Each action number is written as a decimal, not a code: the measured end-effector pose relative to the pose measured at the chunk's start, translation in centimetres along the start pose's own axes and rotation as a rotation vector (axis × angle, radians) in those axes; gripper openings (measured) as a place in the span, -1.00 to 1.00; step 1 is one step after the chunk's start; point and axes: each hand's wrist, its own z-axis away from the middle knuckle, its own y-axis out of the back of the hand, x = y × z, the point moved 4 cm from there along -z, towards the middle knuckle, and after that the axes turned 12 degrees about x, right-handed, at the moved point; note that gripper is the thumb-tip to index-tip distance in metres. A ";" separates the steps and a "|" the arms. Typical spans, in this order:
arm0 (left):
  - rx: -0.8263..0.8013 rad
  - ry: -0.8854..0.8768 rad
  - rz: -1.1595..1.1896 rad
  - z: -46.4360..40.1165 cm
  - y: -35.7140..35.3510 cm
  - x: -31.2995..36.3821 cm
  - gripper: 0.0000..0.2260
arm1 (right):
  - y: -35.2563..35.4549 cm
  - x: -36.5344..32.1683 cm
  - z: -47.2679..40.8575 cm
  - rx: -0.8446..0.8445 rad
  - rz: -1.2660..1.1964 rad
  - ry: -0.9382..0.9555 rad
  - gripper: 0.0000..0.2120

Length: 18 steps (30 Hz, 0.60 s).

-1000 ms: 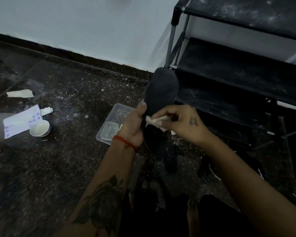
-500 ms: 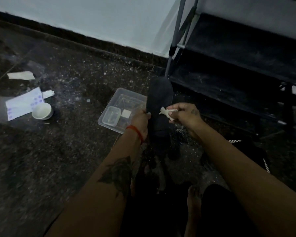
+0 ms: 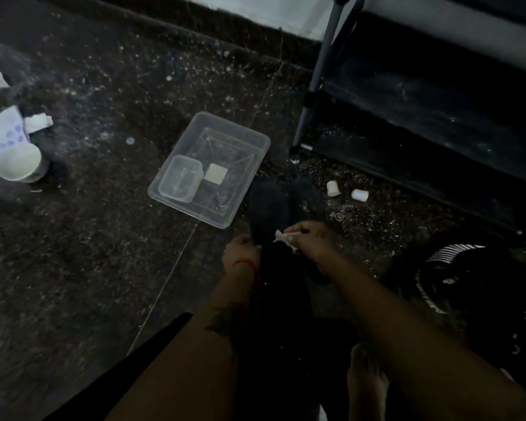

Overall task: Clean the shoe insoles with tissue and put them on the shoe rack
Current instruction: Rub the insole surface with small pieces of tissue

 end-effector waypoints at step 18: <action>0.200 -0.205 -0.246 -0.7 -2.4 -0.4 -0.68 | -1.4 2.7 -3.7 0.196 -0.047 -0.007 -0.83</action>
